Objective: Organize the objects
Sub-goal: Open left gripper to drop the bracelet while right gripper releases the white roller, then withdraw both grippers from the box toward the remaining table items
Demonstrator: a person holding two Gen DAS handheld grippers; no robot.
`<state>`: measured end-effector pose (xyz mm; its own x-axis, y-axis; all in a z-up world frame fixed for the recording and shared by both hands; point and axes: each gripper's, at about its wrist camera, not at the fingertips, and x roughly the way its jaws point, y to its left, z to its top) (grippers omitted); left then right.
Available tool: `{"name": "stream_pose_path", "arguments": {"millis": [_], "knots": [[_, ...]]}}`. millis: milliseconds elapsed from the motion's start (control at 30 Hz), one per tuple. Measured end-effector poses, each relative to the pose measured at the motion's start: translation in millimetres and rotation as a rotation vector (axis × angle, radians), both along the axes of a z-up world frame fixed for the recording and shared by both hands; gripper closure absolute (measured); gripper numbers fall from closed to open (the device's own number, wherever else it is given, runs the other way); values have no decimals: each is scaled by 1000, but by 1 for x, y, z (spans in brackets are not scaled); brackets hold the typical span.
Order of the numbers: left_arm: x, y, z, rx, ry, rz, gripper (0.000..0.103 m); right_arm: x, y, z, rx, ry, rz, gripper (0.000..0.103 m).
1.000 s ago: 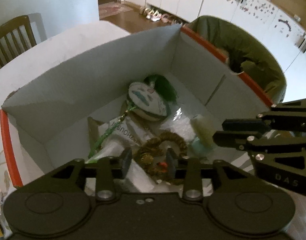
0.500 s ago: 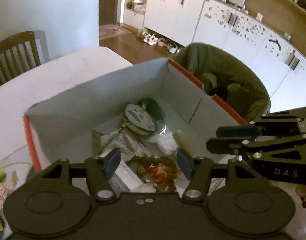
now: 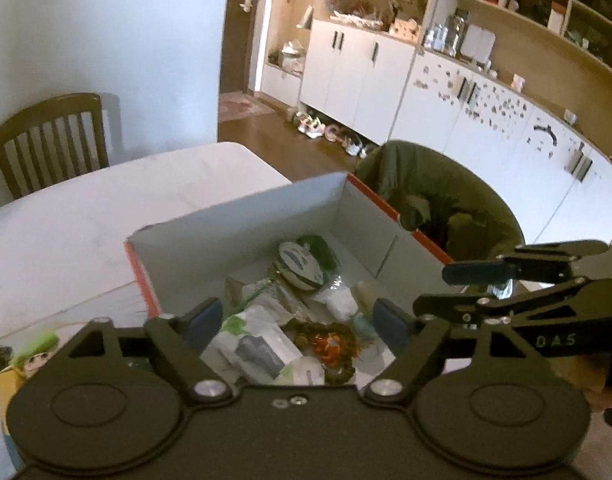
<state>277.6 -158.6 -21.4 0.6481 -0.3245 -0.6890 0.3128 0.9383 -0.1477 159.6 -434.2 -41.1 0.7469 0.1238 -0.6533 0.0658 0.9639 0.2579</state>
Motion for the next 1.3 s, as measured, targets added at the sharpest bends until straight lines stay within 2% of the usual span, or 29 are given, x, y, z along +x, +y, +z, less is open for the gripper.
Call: {"name": "stream_pose_path", "arguments": {"millis": [167, 300, 367, 667, 933, 1133, 1300], "knots": [[-11, 22, 13, -26, -37, 40, 13, -1, 21, 9, -6, -28, 24, 35], [-21, 43, 19, -24, -64, 73, 1, 5, 41, 14, -10, -37, 46, 23], [-24, 56, 20, -23, -67, 93, 1, 8, 51, 16, -21, -43, 57, 18], [-36, 121, 13, -24, -61, 179, 0, 30, 102, 18, -13, -29, 102, 18], [-50, 171, 9, -5, -114, 266, 0, 54, 151, 20, -25, -30, 100, 18], [-49, 207, -6, 19, -106, 289, 0, 81, 184, 17, -6, -17, 68, 18], [-43, 224, -23, 57, -81, 330, 0, 114, 215, 14, -33, 31, 103, 18]]}}
